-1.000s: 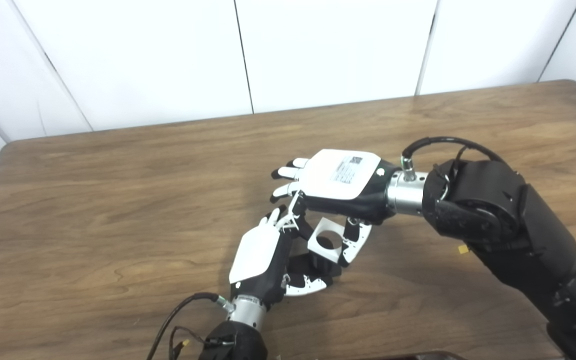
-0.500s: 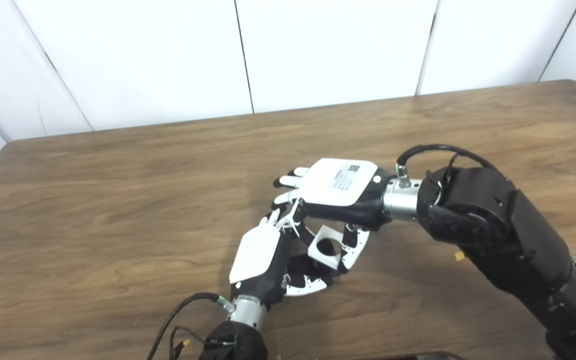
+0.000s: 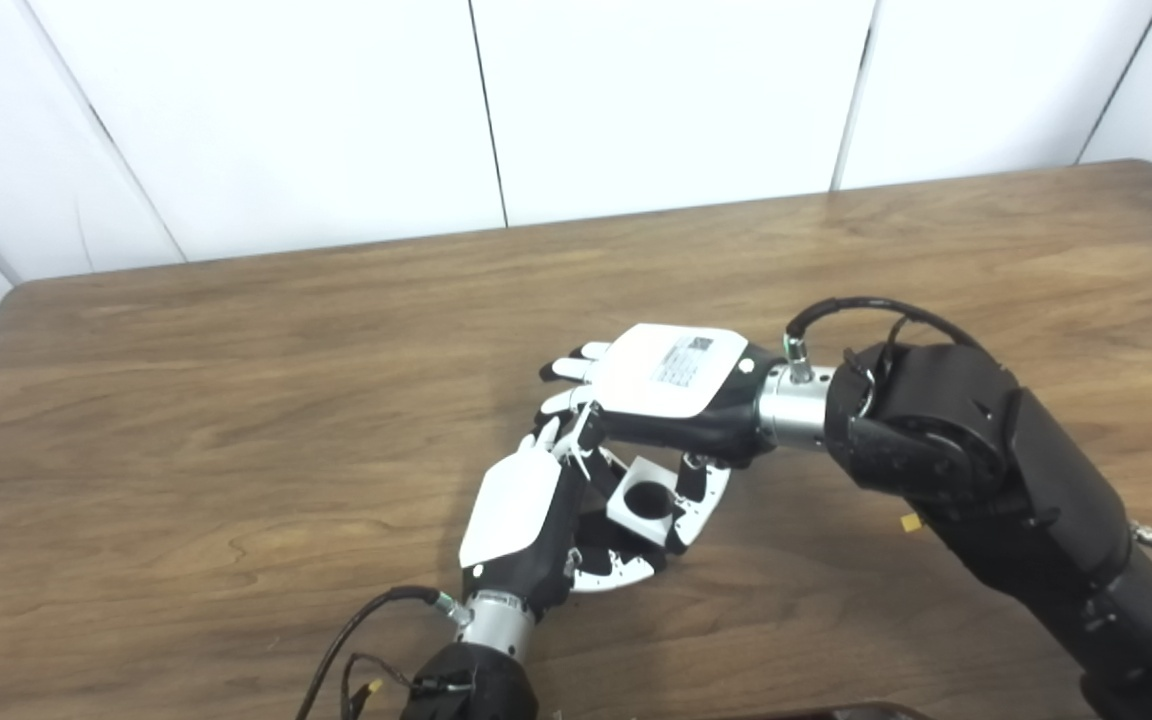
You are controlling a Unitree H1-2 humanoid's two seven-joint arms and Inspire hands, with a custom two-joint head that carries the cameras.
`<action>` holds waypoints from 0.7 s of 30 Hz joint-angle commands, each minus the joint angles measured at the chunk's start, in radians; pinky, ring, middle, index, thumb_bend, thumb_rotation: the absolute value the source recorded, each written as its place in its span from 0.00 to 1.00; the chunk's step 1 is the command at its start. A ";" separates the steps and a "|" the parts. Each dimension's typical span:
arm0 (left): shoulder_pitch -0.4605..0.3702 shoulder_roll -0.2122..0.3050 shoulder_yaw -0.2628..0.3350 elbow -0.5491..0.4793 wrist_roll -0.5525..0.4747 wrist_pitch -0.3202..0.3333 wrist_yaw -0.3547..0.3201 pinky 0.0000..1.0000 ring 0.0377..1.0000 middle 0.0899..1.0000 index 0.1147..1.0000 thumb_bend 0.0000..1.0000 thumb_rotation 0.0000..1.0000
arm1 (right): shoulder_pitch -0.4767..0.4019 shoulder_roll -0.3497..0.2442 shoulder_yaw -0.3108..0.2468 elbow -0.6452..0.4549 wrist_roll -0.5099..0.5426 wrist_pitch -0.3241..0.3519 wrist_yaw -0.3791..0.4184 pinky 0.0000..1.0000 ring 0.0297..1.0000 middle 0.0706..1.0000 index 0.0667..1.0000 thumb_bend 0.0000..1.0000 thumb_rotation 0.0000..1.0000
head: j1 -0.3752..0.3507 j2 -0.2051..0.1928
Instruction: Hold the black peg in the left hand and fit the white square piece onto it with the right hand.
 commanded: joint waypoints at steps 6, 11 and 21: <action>0.017 0.011 -0.005 0.021 0.014 0.023 -0.029 1.00 1.00 0.90 0.42 0.52 0.06 | -0.040 0.010 -0.006 0.009 -0.017 -0.025 -0.037 0.99 1.00 0.90 0.45 0.52 0.15 | -0.002 0.001; 0.020 0.008 -0.008 0.016 0.014 0.022 -0.028 1.00 1.00 0.89 0.42 0.52 0.06 | -0.042 0.011 -0.006 0.022 -0.019 -0.028 -0.045 0.99 1.00 0.90 0.45 0.52 0.15 | 0.000 0.001; 0.024 0.011 -0.012 0.011 0.015 0.015 -0.027 1.00 1.00 0.89 0.42 0.52 0.06 | -0.045 0.002 -0.014 0.053 -0.023 -0.034 -0.064 0.99 1.00 0.90 0.45 0.52 0.15 | 0.003 0.002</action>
